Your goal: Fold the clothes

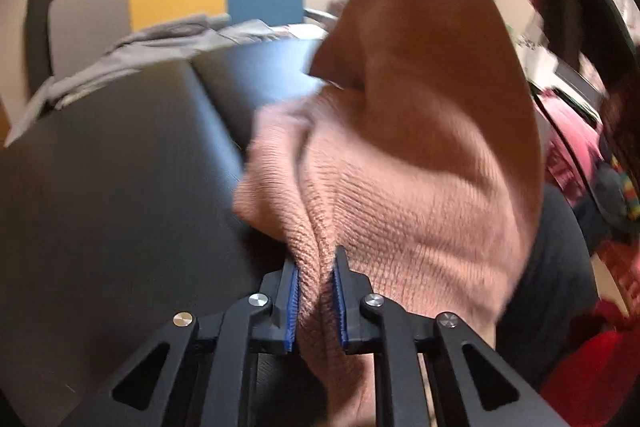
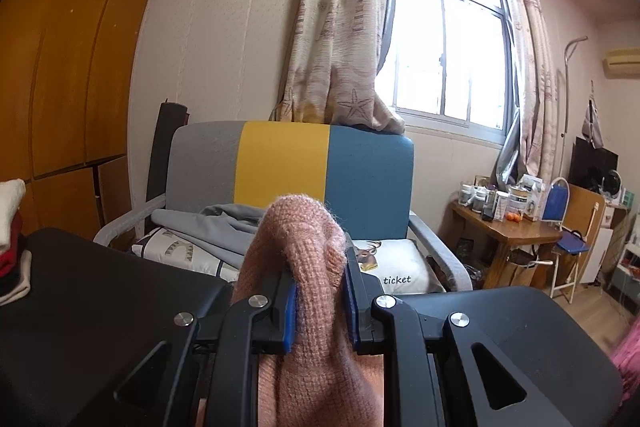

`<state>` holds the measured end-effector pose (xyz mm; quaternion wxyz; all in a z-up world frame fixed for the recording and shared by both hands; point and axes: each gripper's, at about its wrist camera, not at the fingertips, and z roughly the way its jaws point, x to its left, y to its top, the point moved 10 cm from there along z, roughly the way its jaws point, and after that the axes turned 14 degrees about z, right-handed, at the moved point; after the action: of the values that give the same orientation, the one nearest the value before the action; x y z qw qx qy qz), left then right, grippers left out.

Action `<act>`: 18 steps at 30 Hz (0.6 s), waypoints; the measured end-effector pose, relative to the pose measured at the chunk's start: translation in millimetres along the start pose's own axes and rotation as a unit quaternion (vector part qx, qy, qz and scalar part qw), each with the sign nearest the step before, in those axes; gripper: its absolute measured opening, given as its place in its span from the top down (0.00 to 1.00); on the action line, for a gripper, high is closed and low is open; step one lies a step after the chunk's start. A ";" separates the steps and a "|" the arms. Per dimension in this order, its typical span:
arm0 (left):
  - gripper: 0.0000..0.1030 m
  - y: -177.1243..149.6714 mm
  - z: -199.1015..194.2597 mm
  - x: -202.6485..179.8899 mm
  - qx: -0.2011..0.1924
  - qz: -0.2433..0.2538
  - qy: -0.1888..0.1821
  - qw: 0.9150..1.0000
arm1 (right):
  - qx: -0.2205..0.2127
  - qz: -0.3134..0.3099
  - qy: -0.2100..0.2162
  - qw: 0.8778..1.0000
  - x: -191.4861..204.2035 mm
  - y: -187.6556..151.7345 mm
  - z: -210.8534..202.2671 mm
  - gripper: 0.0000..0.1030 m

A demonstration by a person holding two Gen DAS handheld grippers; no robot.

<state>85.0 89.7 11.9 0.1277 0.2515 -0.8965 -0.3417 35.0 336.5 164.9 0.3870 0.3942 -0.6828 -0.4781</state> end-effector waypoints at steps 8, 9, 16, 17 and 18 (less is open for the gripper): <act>0.87 94.2 -1.2 129.9 -0.021 -0.007 0.117 0.993 | 0.007 0.047 -0.038 0.998 -42.4 -13.3 7.0 0.81; 0.86 98.0 16.1 147.6 -0.001 -0.013 0.121 0.993 | 0.019 0.055 -0.044 0.997 -50.5 -23.0 12.4 0.81; 0.76 58.8 19.8 189.2 -0.014 -0.159 0.025 0.987 | 0.187 0.144 -0.052 0.970 -105.8 -140.1 47.8 0.81; 0.75 52.7 8.5 190.0 -0.032 -0.171 0.013 0.985 | 0.208 0.155 -0.035 0.965 -107.1 -152.8 47.3 0.79; 0.74 46.7 -2.3 189.5 -0.046 -0.176 0.006 0.983 | 0.230 0.166 -0.019 0.959 -108.3 -165.3 46.6 0.75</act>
<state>-90.4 16.4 56.0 0.0822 0.4009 -0.8207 -0.3987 62.8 412.7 -21.1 0.3472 0.3444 -0.8372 -0.2448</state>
